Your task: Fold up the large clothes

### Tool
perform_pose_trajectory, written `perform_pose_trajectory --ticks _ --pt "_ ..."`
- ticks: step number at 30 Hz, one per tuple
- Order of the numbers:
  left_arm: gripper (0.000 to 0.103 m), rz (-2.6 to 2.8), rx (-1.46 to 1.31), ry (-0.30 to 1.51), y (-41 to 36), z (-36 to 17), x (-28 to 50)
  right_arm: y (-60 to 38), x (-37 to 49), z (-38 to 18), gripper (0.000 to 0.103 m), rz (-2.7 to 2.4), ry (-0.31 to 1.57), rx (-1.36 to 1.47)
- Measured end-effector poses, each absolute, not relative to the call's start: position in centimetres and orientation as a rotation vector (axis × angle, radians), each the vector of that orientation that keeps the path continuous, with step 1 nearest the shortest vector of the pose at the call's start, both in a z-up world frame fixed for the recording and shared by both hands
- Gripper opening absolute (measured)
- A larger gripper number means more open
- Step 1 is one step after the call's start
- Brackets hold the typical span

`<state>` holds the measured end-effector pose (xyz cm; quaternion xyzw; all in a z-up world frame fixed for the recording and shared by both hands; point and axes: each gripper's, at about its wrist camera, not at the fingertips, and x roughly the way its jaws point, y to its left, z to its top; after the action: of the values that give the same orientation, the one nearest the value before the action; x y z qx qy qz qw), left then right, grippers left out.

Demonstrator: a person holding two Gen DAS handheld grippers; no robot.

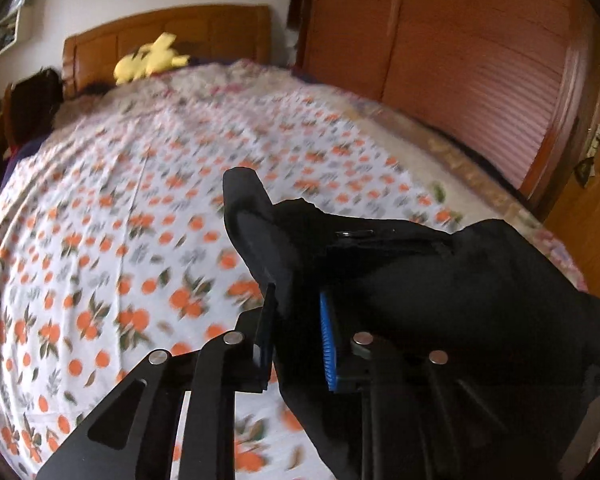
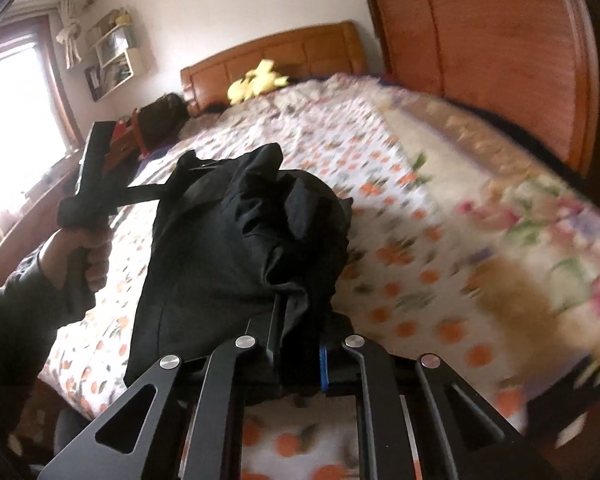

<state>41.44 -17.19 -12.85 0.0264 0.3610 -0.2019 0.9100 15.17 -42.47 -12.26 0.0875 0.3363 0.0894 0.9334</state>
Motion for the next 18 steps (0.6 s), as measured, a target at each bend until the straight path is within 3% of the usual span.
perform_pose_trajectory --ticks 18 --pt "0.021 -0.737 0.158 0.610 -43.1 -6.5 39.1 -58.5 9.3 -5.4 0.010 -0.191 0.583 0.083"
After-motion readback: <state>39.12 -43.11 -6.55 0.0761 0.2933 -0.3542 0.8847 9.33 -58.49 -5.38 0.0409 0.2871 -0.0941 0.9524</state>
